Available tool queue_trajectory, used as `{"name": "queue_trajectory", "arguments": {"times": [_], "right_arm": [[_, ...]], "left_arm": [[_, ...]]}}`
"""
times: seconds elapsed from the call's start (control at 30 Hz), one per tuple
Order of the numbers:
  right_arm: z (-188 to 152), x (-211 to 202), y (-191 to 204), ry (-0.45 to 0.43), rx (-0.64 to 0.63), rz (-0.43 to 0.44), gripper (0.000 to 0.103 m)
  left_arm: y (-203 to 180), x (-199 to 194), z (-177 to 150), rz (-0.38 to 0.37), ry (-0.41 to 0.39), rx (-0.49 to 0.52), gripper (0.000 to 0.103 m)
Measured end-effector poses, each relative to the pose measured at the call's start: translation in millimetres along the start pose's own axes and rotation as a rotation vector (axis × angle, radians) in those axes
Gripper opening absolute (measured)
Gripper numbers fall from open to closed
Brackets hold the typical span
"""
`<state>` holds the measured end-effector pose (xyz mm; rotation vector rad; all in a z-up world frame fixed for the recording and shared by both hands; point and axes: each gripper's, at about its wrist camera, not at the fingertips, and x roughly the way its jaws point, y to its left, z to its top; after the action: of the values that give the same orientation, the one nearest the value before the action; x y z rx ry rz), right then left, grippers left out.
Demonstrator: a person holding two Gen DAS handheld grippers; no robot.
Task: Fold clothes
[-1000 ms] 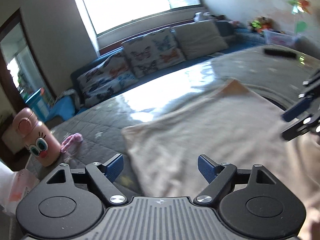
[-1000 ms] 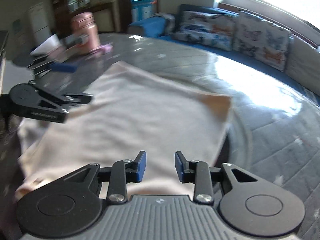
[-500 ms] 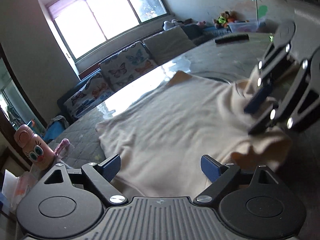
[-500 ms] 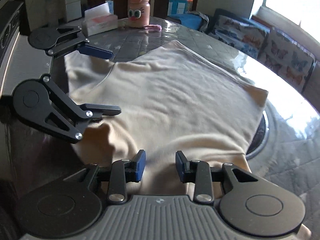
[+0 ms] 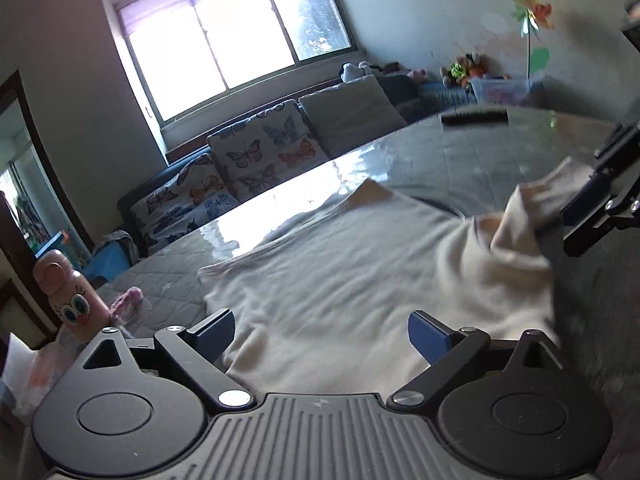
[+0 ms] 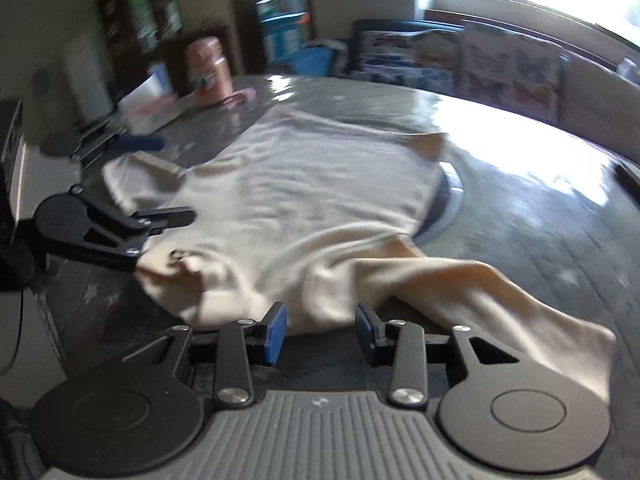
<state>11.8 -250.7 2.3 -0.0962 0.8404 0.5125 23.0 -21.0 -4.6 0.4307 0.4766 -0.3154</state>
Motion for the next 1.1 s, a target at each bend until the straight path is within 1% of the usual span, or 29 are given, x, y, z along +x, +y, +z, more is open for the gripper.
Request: {"name": "queue_trajectory", "arguments": {"times": [0.1,0.17,0.33,0.47,0.57,0.63,0.67,0.73,0.8,0.83,0.9,1.0,1.1], "right_arm": [[-4,-10,-30,-0.015,0.106,-0.082,0.037],[-7,-16,-57,-0.03,0.197,-0.144,0.037],[-13,-21,-108,-0.048,0.284,-0.323,0.037],[-18,-14,-139,-0.042,0.322,-0.421,0.037],[-22,-7,-152,-0.02,0.336,-0.441,0.036],[-23,-1,-155,-0.006,0.337,-0.439,0.033],[-23,2,-157,0.0,0.337,-0.436,0.028],[-23,6,-158,0.003,0.329,-0.431,0.023],[-22,8,-157,0.002,0.31,-0.435,0.015],[-21,9,-156,0.0,0.296,-0.443,0.009],[-19,8,-156,-0.004,0.283,-0.451,0.004],[-11,5,-156,-0.026,0.266,-0.461,0.004],[-2,-3,-156,-0.08,0.243,-0.473,0.003]], "left_arm": [[-9,6,6,-0.017,-0.009,-0.004,0.097],[-16,10,9,-0.036,-0.009,-0.004,0.098],[-39,19,10,-0.103,0.007,0.01,0.098],[-52,21,9,-0.14,0.019,0.032,0.098],[-57,23,8,-0.154,0.032,0.037,0.098],[-59,25,6,-0.159,0.042,0.039,0.098],[-60,25,6,-0.16,0.047,0.04,0.098],[-61,27,4,-0.162,0.057,0.042,0.099],[-63,28,3,-0.164,0.065,0.045,0.099],[-63,28,2,-0.164,0.068,0.046,0.099],[-64,29,1,-0.164,0.072,0.048,0.099],[-64,30,1,-0.163,0.076,0.048,0.099],[-65,30,1,-0.161,0.08,0.05,0.1]]}}
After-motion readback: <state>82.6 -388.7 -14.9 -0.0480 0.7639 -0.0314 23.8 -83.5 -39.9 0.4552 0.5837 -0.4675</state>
